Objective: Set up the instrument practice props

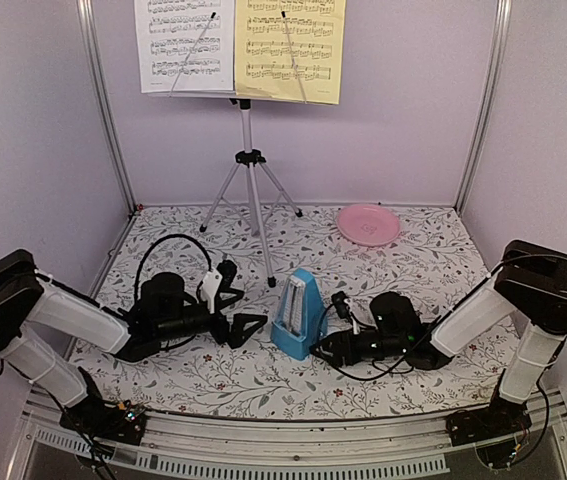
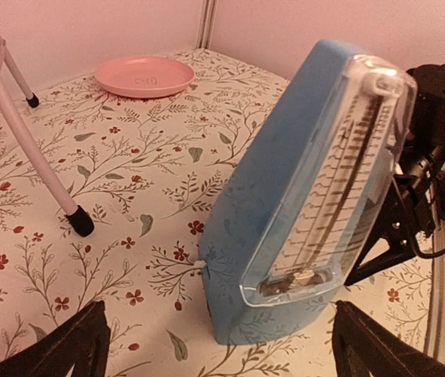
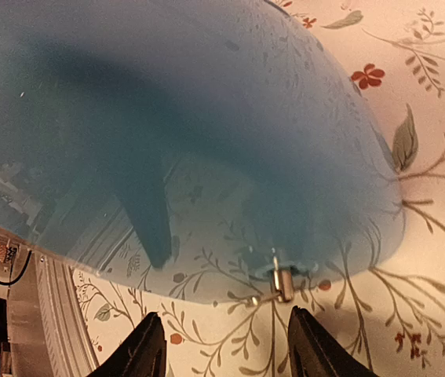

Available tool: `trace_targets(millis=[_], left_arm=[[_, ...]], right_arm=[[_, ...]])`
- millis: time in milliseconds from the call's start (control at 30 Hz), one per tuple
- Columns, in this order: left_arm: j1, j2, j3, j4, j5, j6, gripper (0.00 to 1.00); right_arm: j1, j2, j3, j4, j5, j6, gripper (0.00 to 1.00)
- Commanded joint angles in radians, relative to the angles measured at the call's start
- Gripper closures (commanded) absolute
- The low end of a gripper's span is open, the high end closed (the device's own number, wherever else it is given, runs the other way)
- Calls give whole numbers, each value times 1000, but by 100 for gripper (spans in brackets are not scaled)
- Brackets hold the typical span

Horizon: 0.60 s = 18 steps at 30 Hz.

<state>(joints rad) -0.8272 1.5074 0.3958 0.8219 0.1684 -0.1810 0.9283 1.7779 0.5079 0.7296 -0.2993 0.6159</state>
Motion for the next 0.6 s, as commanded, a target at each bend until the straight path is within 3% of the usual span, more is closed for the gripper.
trace_targets(millis=[0, 300, 567], left_arm=[[-71, -71, 18, 31, -13, -4, 1], [-195, 35, 199, -92, -287, -47, 1], [-223, 142, 311, -119, -315, -33, 1]], right_arm=[[6, -78, -101, 142, 17, 29, 40], [3, -211, -217, 184, 99, 29, 29], [0, -240, -239, 181, 145, 19, 17]])
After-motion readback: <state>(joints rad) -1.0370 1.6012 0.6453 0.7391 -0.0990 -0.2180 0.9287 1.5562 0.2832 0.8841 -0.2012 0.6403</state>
